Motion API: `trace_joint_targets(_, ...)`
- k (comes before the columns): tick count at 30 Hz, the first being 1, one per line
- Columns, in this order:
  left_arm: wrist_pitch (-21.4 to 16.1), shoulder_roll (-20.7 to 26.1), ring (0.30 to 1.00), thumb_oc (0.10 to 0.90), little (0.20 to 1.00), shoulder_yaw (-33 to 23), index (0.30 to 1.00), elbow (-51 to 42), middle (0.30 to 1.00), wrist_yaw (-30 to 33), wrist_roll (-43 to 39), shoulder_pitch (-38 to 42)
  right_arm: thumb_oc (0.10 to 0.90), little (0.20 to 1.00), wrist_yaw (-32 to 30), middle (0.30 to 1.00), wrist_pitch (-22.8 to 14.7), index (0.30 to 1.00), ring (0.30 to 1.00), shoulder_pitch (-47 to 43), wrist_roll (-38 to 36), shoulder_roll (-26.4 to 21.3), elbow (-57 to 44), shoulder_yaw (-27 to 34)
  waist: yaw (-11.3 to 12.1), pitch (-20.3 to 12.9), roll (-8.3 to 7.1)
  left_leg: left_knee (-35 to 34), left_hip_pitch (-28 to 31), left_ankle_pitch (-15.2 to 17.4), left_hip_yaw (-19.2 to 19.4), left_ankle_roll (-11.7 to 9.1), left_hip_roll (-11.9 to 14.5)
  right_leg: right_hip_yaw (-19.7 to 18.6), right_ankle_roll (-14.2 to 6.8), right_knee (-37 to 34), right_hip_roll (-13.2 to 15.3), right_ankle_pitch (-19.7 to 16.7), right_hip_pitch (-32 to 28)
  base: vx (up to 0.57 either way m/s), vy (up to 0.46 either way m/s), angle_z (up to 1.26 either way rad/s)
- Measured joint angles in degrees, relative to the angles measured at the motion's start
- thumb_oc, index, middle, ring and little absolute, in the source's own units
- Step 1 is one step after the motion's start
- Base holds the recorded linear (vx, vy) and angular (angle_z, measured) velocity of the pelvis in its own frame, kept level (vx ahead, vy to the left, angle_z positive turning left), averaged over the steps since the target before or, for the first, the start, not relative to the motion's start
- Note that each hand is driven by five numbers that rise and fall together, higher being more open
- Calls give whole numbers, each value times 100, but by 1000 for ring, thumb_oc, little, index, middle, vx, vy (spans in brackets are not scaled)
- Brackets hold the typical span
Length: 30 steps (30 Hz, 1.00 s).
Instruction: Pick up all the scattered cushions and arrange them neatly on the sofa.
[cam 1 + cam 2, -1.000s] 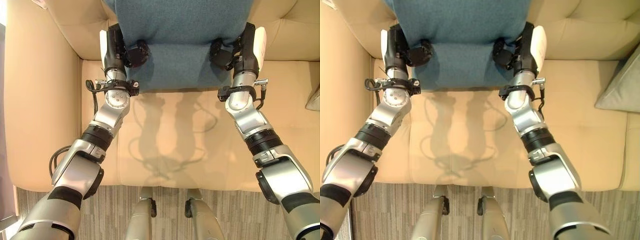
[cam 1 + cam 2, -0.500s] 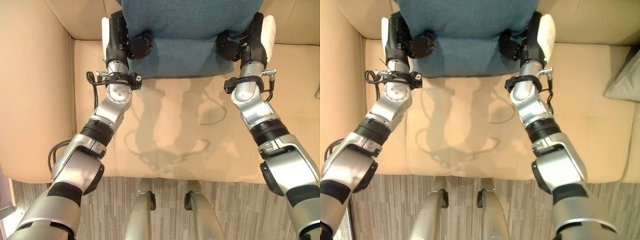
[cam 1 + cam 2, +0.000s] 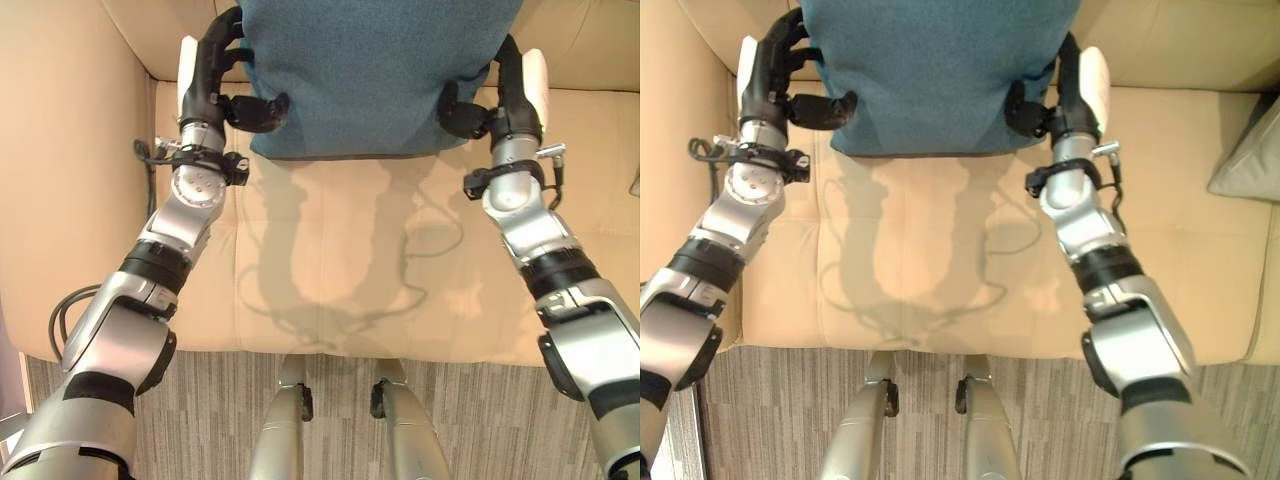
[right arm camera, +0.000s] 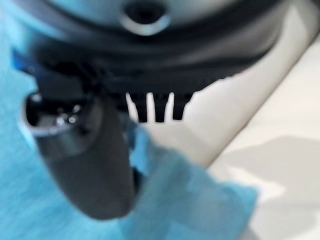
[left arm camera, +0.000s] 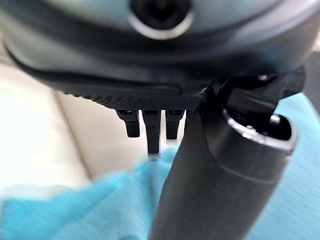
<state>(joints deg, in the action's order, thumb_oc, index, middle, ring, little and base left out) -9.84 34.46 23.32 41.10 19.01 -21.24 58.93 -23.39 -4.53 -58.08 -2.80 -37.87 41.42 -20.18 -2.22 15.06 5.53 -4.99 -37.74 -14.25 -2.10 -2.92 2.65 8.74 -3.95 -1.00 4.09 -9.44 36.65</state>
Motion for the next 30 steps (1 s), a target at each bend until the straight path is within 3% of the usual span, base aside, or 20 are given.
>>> trace_joint_targets(5, -4, -71, 900, 800, 900, -1207, 900, -811, 900, -64, -132, -2069, 800, 900, 64, 900, -31, 900, 900, 2150, -162, -5, -652, 1574, -61, 14, -45, -2, 625, 3, -4, -2, -57, 42, -174, -12, 59, 148, -691, 10, -11, 11)
trace_joint_targets(7, 25, -69, 900, 800, 900, -1401, 900, -797, 900, -64, -234, -2600, 800, 900, 70, 900, 46, 900, 900, 2634, -295, 0, -567, 1877, -90, 2, -73, -1, 717, 21, -2, -23, -49, 39, -227, -25, 49, 208, -802, 31, -8, 3)
trace_joint_targets(8, 8, -312, 900, 800, 900, -1931, 900, -1237, 900, -144, -232, -3056, 800, 900, 178, 900, 7, 900, 900, 2999, -291, 137, -972, 2283, -86, 3, -74, -3, 757, 137, -3, -76, -5, 32, -220, -44, 13, 211, -831, 81, -18, -5)
trace_joint_targets(16, 42, -1207, 900, 800, 900, -2368, 900, -1953, 900, -705, -201, -5537, 800, 900, 577, 900, -70, 900, 900, 5004, -225, 800, -1383, 3030, -189, 10, -291, -8, 1759, 404, 15, -70, -22, 33, -226, -421, 1, 215, -2013, 27, -3, 0)
trace_joint_targets(23, 272, -1461, 900, 800, 900, -2615, 900, -1794, 900, -1117, 101, -7114, 800, 900, 1039, 900, -37, 900, 900, 6433, -133, 1464, -1256, 3092, -168, -304, -356, -12, 2582, 595, 5, -24, -29, 54, -213, -421, 14, 391, -2853, 4, -2, 3)
trace_joint_targets(27, 387, -1631, 900, 800, 900, -2578, 900, -1079, 900, -1350, 441, -7356, 800, 900, 1301, 900, -10, 900, 900, 6663, -10, 1627, -825, 2759, -186, -614, -393, -15, 2922, 652, 17, 9, -43, 57, -209, -423, 25, 471, -3192, 0, 0, 0)
trace_joint_targets(30, 423, -1667, 900, 800, 900, -2427, 900, -4, 900, -1439, 929, -7195, 800, 900, 1473, 900, 13, 900, 900, 6548, 50, 1705, -182, 2302, -180, -859, -467, -36, 3171, 715, 31, -30, -21, 53, -211, -425, 7, 543, -3439, 0, 0, 0)
